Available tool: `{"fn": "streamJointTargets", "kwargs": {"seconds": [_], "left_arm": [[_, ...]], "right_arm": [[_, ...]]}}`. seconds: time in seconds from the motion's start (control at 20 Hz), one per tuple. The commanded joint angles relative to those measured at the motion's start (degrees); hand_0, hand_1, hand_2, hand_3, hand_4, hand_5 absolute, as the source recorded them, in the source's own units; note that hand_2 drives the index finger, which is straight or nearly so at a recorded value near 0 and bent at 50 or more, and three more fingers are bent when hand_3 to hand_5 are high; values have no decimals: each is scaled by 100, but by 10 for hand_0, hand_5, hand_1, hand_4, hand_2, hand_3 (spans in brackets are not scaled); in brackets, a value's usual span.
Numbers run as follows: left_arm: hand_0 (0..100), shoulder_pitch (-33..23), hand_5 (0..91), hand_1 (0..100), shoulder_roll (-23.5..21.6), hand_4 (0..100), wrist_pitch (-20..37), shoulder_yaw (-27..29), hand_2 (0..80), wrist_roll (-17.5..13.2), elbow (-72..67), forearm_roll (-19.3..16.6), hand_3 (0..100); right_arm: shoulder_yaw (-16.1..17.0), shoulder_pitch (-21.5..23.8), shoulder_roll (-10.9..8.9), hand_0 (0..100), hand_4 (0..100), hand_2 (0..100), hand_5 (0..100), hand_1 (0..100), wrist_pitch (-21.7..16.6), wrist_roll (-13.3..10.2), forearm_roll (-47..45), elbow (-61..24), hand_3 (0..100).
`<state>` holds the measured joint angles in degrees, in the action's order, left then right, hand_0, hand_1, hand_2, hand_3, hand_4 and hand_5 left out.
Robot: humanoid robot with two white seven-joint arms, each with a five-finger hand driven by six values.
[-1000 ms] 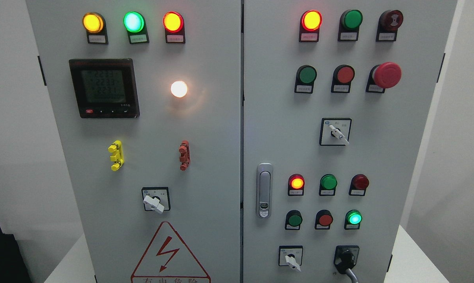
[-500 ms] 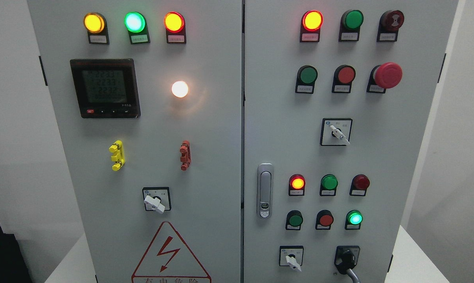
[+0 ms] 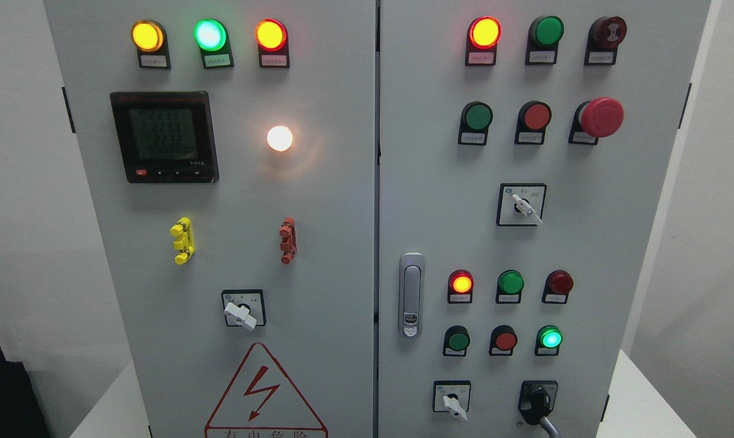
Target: Trip black knob to open circuit
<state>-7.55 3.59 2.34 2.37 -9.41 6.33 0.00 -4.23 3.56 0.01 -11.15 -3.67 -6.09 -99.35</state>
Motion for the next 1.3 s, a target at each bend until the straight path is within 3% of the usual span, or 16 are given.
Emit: {"fn": "streamJointTargets", "kwargs": {"seconds": [0.0,1.25], "left_arm": [[120,0,0,389,1,0,-6,0,0,1,0,-132,0],[120,8,0,389,1,0,-14,0,0,1,0,-132,0]], "right_arm": [[45,-4,-10,0,858,0,824,0,25,-29,-59,57,928],[203,-22,-89,0,856,0,823,0,33,-29,-77,30,927]]}}
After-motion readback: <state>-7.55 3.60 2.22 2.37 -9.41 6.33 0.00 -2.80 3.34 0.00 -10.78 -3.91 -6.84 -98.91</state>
